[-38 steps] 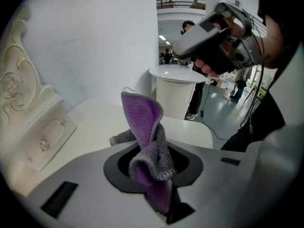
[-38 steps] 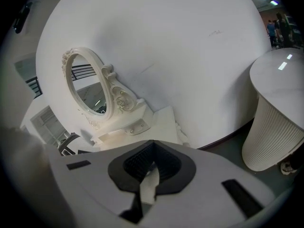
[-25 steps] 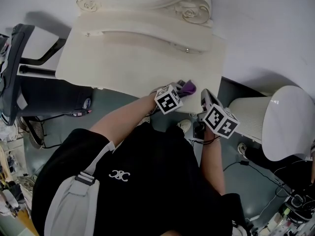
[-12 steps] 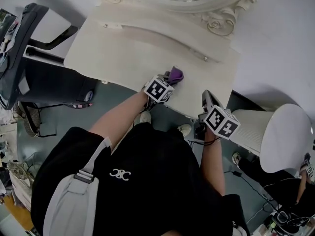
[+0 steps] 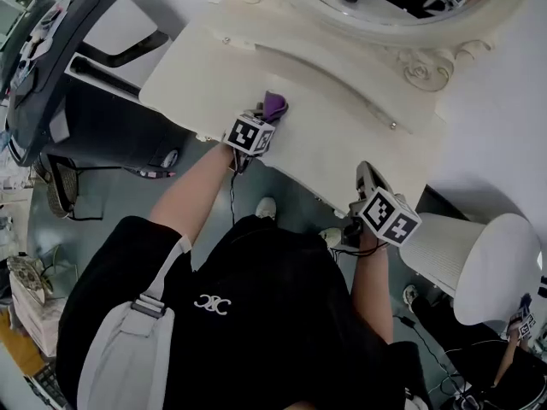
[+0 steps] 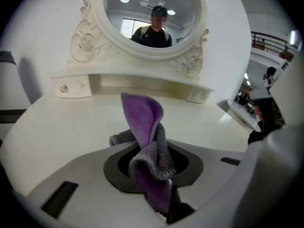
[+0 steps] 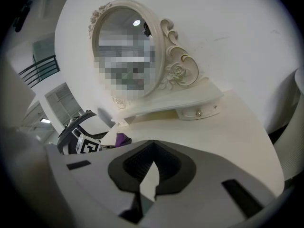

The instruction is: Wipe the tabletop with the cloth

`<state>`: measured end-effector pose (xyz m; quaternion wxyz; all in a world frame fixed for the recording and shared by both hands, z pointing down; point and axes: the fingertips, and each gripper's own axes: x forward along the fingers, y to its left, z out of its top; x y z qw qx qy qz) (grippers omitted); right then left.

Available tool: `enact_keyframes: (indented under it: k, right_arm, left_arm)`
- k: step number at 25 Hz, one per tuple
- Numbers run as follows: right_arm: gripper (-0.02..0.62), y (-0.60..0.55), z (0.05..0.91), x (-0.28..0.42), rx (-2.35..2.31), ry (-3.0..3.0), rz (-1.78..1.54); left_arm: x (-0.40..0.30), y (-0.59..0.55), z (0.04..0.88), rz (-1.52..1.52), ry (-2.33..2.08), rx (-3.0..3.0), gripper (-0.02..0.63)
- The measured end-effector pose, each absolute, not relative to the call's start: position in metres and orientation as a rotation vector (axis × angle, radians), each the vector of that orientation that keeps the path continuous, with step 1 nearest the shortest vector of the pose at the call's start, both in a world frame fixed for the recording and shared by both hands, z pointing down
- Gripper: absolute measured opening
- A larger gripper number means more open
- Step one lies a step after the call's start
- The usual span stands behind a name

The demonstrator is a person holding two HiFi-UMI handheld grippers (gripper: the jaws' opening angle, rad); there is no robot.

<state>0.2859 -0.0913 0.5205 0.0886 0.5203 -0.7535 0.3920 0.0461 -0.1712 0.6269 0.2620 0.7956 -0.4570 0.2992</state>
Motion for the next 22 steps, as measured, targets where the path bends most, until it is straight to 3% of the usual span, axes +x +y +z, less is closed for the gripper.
enact_keyframes:
  k: [12,22]
  right_arm:
    - [0.012,-0.096,0.527,0.213,1.506,-2.200,1.095]
    - [0.012,-0.089,0.545,0.182,1.436,-2.125,1.060]
  left_arm:
    - [-0.176,-0.228,0.618,0.810,-1.638,1.972,0.094]
    - [-0.284,-0.263,0.614,0.740,-1.759,1.837,0.094]
